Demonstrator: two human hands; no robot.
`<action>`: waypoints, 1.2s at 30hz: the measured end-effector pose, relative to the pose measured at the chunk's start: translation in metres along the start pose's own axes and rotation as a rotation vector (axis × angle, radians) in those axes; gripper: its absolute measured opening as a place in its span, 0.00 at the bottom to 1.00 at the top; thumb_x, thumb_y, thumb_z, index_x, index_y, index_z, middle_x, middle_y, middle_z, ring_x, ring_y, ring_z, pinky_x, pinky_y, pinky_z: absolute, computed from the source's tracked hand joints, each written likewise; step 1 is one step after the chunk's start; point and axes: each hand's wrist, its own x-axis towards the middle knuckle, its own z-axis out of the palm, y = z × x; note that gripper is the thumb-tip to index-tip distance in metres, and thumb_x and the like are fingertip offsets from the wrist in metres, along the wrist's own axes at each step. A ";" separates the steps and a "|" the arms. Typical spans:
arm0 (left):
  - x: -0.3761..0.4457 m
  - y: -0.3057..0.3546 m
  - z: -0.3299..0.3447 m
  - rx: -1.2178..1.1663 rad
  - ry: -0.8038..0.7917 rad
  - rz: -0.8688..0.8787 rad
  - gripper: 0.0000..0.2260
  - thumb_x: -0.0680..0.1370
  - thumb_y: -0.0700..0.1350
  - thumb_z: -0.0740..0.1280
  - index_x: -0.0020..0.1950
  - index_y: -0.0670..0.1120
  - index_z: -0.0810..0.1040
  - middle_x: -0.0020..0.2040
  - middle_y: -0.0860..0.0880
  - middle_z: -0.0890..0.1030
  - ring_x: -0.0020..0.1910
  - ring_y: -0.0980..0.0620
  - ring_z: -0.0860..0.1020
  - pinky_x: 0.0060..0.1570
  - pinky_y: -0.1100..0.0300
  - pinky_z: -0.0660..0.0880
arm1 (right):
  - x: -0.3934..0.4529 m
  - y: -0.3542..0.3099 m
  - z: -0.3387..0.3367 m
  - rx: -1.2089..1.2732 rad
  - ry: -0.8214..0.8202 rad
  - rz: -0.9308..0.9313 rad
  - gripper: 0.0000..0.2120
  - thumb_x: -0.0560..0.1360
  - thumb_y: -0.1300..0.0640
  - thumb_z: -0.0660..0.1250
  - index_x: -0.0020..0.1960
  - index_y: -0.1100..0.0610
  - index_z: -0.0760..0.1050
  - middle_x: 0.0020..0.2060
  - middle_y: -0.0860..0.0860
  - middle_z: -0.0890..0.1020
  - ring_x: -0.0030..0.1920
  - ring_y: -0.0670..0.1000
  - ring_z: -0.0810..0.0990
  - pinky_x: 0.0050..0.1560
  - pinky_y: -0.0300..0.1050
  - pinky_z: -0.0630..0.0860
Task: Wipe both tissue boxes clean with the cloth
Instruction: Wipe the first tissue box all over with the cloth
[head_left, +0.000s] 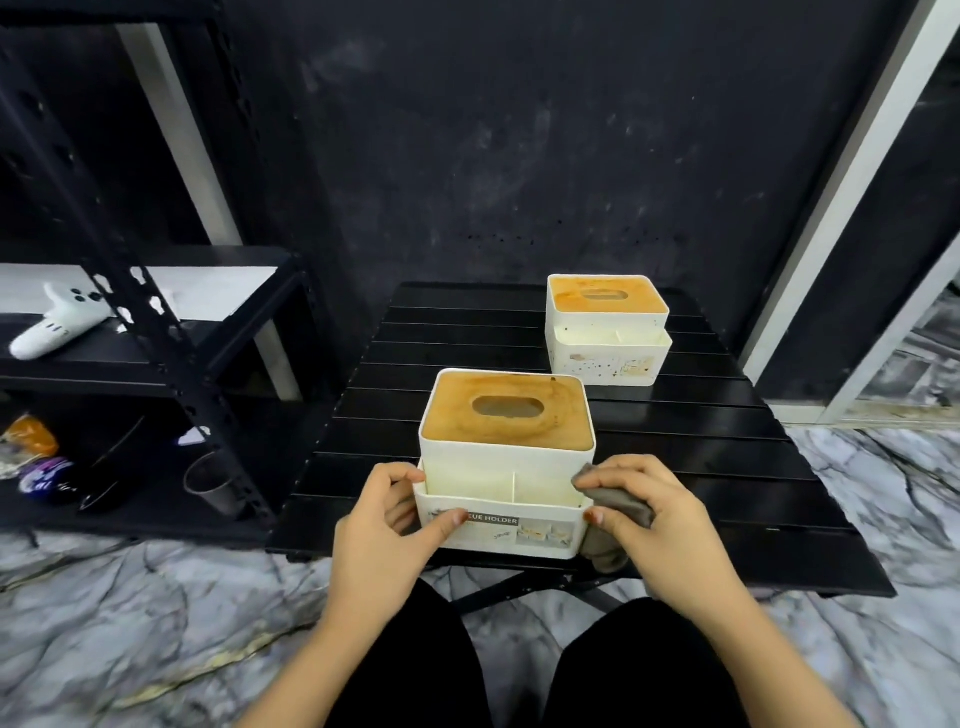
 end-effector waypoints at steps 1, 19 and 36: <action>0.000 -0.002 -0.001 0.011 -0.004 -0.001 0.20 0.63 0.37 0.78 0.44 0.56 0.75 0.46 0.52 0.85 0.48 0.56 0.83 0.48 0.65 0.78 | -0.001 0.002 0.001 0.004 -0.004 0.010 0.16 0.67 0.68 0.72 0.44 0.46 0.81 0.49 0.43 0.77 0.53 0.39 0.75 0.53 0.25 0.67; 0.017 0.026 0.005 0.216 -0.066 0.094 0.27 0.71 0.50 0.73 0.58 0.69 0.60 0.58 0.70 0.67 0.59 0.65 0.69 0.59 0.63 0.68 | 0.018 -0.002 -0.031 0.022 0.051 0.044 0.18 0.70 0.67 0.69 0.47 0.43 0.80 0.49 0.44 0.79 0.40 0.37 0.79 0.38 0.23 0.71; 0.049 0.035 0.035 0.291 -0.078 0.077 0.30 0.70 0.54 0.72 0.68 0.53 0.63 0.56 0.60 0.62 0.57 0.63 0.62 0.43 0.80 0.60 | 0.067 -0.023 -0.001 -0.409 -0.140 -0.197 0.12 0.72 0.64 0.65 0.52 0.52 0.80 0.50 0.47 0.79 0.51 0.50 0.74 0.51 0.34 0.63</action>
